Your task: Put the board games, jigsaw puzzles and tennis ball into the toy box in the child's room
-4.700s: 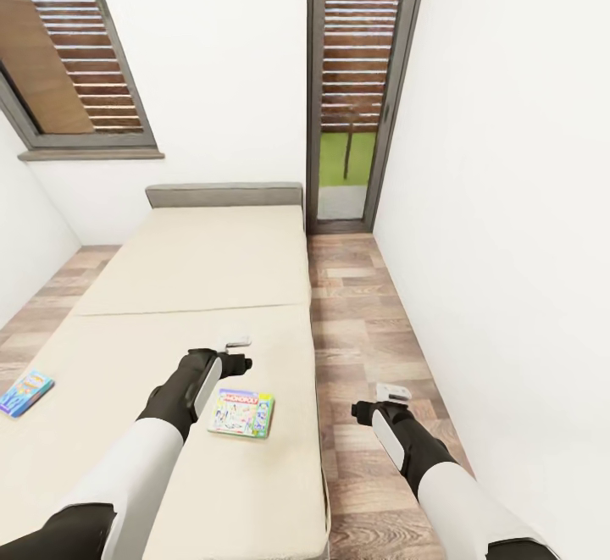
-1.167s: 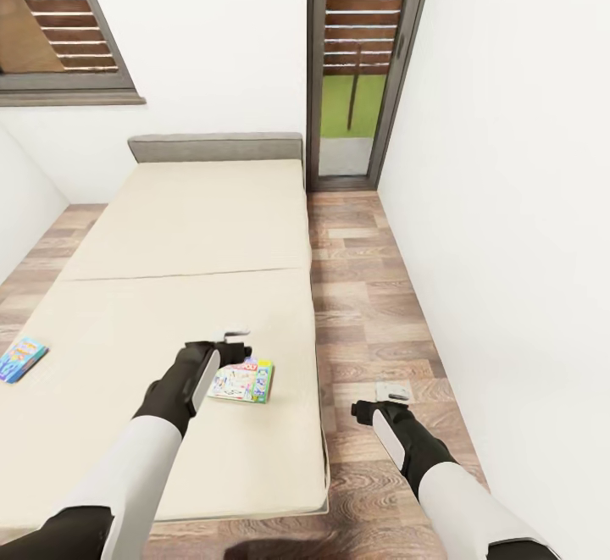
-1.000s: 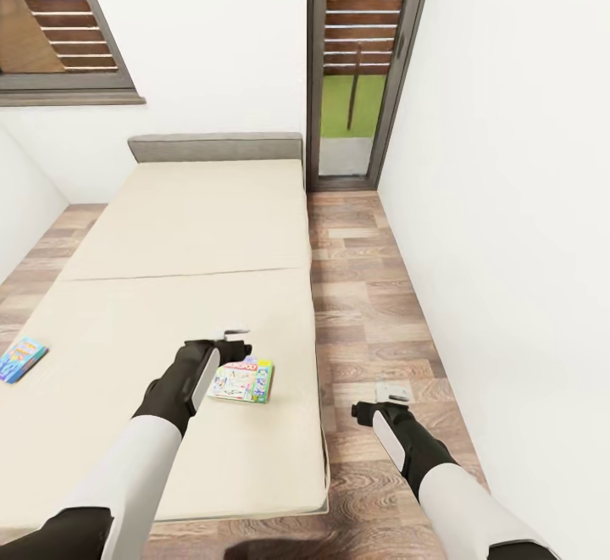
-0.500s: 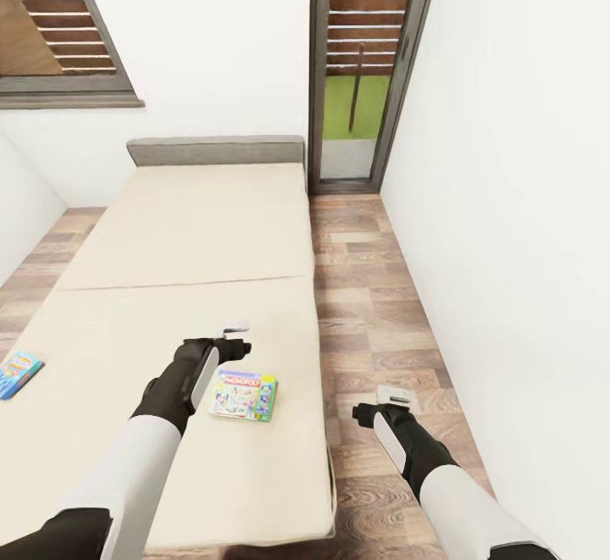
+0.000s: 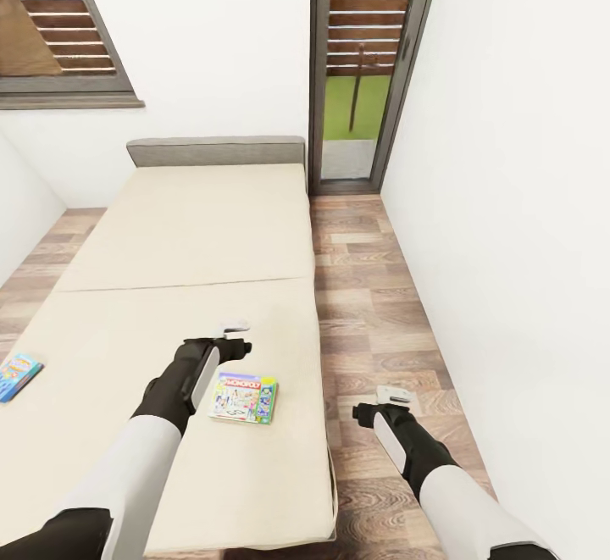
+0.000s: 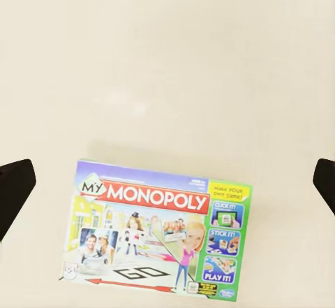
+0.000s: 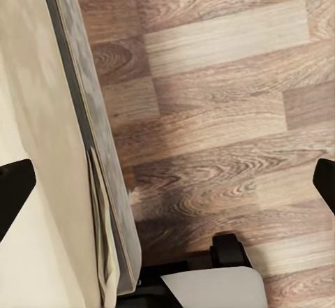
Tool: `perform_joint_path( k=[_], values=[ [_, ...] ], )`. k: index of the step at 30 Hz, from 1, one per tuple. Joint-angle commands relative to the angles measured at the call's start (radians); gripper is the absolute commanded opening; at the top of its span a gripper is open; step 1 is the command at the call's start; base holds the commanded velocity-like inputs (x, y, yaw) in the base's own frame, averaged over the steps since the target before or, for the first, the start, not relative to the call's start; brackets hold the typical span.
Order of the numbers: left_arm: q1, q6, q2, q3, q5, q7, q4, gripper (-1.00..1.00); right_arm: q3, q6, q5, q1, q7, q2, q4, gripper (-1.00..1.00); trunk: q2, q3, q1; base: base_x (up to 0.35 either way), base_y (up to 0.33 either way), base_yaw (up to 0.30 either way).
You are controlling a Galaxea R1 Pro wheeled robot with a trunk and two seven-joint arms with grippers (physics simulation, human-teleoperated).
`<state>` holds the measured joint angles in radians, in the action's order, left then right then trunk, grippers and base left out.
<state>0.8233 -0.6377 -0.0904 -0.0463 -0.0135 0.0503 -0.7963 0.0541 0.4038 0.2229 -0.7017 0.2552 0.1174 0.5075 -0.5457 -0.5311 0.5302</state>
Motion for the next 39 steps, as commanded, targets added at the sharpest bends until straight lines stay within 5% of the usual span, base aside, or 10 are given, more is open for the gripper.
perform_joint_path(
  k=[1,39],
  values=[
    [0.000,-0.005,-0.001,-0.003,-0.002,0.002,-0.001,1.00,0.006,0.004,0.010,0.000,0.009,-0.001,0.002,1.00,-0.001,-0.001,0.000,0.001,0.001,0.000],
    [0.000,-0.003,0.003,-0.005,-0.001,0.008,0.000,1.00,-0.005,0.028,0.022,-0.006,0.010,-0.014,0.000,1.00,-0.001,-0.043,0.000,0.000,0.000,0.000]
  ],
)
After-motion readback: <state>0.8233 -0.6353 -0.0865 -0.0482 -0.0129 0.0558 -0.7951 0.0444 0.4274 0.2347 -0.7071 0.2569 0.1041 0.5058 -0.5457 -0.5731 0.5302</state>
